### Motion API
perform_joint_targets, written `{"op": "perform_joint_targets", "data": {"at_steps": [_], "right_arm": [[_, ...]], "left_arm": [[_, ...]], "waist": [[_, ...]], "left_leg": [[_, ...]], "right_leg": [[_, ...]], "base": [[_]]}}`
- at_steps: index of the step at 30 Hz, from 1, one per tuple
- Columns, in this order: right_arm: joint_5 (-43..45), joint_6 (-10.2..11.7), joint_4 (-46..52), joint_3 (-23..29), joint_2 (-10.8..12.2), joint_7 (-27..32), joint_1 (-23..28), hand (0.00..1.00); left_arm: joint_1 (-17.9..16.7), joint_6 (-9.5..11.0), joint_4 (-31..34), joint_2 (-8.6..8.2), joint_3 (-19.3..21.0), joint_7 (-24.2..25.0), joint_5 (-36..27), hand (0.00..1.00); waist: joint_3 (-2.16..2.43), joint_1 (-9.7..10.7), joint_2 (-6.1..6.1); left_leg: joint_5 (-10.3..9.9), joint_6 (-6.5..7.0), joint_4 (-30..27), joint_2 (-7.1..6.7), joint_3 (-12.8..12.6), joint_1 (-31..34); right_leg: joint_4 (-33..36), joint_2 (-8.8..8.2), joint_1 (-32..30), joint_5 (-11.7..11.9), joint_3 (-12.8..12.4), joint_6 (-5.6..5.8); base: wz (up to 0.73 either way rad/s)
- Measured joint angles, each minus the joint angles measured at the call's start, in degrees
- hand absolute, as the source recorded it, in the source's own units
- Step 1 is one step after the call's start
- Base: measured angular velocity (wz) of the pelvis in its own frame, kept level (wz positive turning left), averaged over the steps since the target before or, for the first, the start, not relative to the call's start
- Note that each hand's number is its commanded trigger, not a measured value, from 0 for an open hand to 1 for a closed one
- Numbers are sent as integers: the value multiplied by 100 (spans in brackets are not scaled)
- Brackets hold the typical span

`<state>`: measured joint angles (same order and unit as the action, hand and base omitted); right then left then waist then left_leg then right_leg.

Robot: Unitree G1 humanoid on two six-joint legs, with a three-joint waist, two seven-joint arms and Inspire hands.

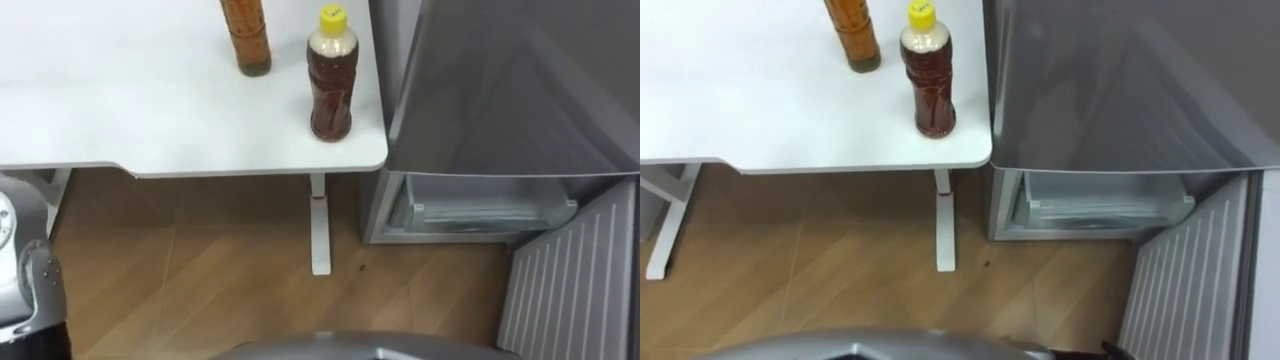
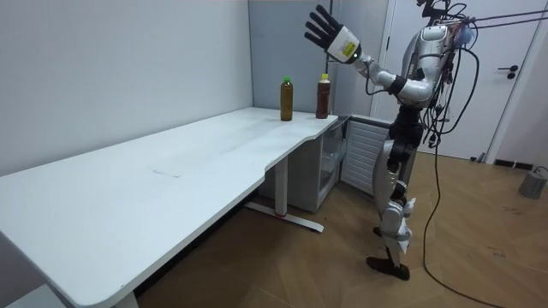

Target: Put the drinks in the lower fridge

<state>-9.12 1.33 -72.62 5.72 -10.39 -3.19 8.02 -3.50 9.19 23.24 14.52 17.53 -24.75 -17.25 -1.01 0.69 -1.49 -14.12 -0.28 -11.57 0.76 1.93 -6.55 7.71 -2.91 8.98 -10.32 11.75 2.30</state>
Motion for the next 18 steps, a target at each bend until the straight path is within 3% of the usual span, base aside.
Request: {"op": "perform_joint_targets", "data": {"at_steps": [5,8,18], "right_arm": [[318,7,-78,2,-25,-153,-162,0],[502,12,-91,6,-42,-217,-132,0],[522,-28,-151,17,-59,-245,-129,0]], "left_arm": [[28,-208,339,0,-340,1337,-377,0],[37,-300,342,0,-378,1825,-465,0],[188,-692,493,0,-515,2672,-632,0]], "waist": [[11,102,23],[37,113,35],[82,217,31]], "left_leg": [[3,1,-2,0,-16,97],[4,0,-2,1,-15,84],[4,0,11,2,-46,32]], "right_leg": [[10,2,-128,-1,-62,1],[13,2,-121,-1,-65,1],[12,-1,-85,0,-105,1]], "base": [[-5],[-3],[1]]}}
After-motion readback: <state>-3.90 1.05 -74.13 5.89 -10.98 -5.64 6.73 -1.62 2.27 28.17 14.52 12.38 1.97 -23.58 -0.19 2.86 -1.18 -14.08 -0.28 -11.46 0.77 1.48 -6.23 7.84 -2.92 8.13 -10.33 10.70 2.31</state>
